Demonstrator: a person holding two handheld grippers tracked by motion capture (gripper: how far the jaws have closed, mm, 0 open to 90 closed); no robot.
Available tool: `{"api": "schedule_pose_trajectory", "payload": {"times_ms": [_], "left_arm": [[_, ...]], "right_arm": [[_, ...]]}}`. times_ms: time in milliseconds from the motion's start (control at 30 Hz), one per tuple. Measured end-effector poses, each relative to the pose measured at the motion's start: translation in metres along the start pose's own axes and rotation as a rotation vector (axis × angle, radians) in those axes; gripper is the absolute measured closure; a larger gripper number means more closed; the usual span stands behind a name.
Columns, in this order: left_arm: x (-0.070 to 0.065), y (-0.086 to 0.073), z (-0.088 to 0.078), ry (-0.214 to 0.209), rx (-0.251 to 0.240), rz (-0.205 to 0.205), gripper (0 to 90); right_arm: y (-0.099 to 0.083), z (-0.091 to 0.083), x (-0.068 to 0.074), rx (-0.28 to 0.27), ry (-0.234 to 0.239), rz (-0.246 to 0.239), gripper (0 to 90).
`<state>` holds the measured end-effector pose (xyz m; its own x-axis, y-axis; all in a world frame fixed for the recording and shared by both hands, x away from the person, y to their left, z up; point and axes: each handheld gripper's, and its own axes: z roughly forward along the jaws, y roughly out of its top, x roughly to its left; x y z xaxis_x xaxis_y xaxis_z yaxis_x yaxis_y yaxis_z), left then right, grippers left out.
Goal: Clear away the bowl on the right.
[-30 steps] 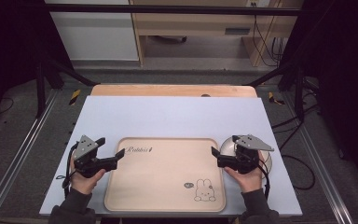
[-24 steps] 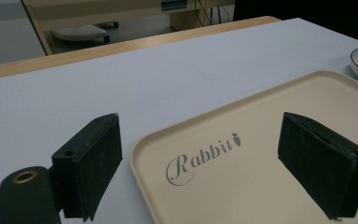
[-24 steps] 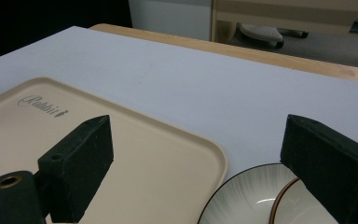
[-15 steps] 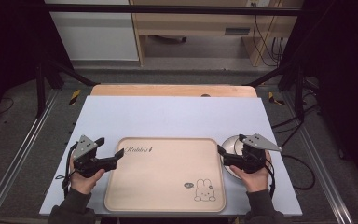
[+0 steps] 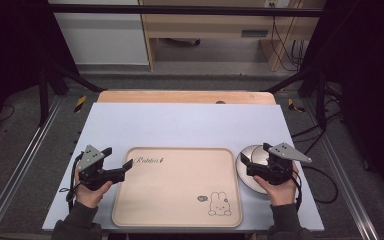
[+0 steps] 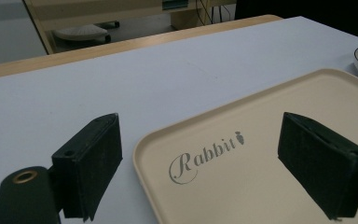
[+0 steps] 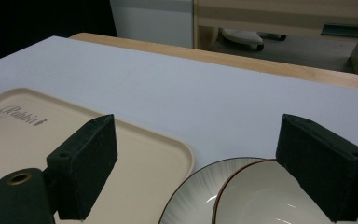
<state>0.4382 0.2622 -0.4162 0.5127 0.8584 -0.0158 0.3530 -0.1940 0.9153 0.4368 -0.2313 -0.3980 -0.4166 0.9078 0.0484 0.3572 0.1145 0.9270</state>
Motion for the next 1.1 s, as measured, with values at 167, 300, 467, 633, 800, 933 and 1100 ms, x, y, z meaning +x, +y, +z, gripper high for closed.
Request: {"api": "schedule_pose_trajectory", "payload": {"times_ms": [167, 300, 467, 633, 800, 933, 1100], "left_arm": [[0.001, 0.0, 0.0, 0.002, 0.002, -0.001, 13.3], [0.002, -0.001, 0.001, 0.005, 0.004, -0.003, 13.2], [0.002, -0.001, 0.001, 0.006, 0.006, -0.003, 13.3], [0.002, -0.001, 0.001, 0.005, 0.005, -0.003, 13.2], [0.002, -0.001, 0.001, 0.006, 0.009, -0.002, 13.2], [0.002, -0.001, 0.001, 0.006, 0.009, -0.001, 13.2], [0.002, -0.002, 0.002, 0.007, 0.009, -0.001, 13.3]], "right_arm": [[0.0, -0.002, -0.006, 0.017, -0.034, 0.018, 12.8], [-0.002, -0.003, -0.012, 0.035, -0.07, 0.029, 14.0], [-0.005, -0.006, -0.025, 0.07, -0.135, 0.057, 19.0], [-0.008, -0.008, -0.036, 0.098, -0.19, 0.073, 22.0], [-0.011, -0.011, -0.045, 0.117, -0.242, 0.096, 24.3], [-0.016, -0.01, -0.052, 0.15, -0.282, 0.117, 26.2], [-0.02, -0.008, -0.058, 0.174, -0.304, 0.126, 29.8]]}}
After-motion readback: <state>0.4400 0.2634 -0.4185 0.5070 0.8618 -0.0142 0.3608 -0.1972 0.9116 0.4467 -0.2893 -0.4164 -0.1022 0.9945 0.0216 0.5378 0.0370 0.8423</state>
